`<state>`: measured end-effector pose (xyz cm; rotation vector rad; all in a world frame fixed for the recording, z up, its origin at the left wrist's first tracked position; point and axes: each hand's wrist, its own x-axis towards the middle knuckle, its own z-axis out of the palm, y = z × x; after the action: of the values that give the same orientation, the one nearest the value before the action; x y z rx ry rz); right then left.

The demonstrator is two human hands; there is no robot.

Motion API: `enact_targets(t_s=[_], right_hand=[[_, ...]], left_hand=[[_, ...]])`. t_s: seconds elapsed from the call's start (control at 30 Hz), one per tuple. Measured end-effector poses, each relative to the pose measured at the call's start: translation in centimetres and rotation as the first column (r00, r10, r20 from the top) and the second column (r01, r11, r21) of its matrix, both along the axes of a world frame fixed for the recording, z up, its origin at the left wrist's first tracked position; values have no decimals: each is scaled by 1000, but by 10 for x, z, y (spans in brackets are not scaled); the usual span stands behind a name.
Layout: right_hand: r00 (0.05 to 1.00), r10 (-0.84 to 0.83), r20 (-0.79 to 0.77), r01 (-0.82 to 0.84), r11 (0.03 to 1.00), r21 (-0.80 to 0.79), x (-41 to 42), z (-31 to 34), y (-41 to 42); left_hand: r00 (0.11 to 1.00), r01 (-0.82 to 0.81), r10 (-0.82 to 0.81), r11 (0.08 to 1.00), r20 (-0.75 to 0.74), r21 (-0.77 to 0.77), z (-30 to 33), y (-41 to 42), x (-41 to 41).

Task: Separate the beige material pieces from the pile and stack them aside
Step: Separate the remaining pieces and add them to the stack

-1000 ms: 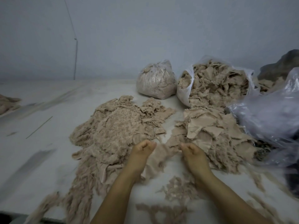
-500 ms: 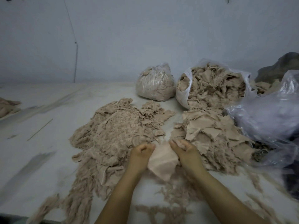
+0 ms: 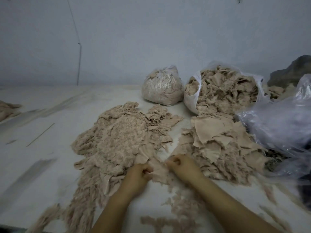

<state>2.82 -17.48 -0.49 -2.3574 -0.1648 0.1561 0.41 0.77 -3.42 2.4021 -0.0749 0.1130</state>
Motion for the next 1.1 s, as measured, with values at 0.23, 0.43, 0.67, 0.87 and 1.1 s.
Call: enact_targets(t_s=[0.23, 0.43, 0.67, 0.87, 1.1], right_hand=[[993, 16, 120, -19, 1000, 21, 1, -20, 42], [995, 51, 80, -79, 916, 393, -9, -8, 31], [998, -52, -44, 68, 784, 617, -16, -7, 1], [984, -174, 42, 90, 681, 727, -14, -1, 7], [986, -167, 27, 94, 672, 735, -5, 2, -15]], left_hand=[[989, 131, -117, 978, 93, -162, 15, 4, -7], [970, 208, -221, 970, 99, 126, 28, 4, 30], [976, -82, 48, 985, 212, 155, 28, 20, 44], [984, 82, -82, 997, 159, 7, 13, -14, 28], [994, -89, 110, 906, 28, -414, 19, -12, 20]])
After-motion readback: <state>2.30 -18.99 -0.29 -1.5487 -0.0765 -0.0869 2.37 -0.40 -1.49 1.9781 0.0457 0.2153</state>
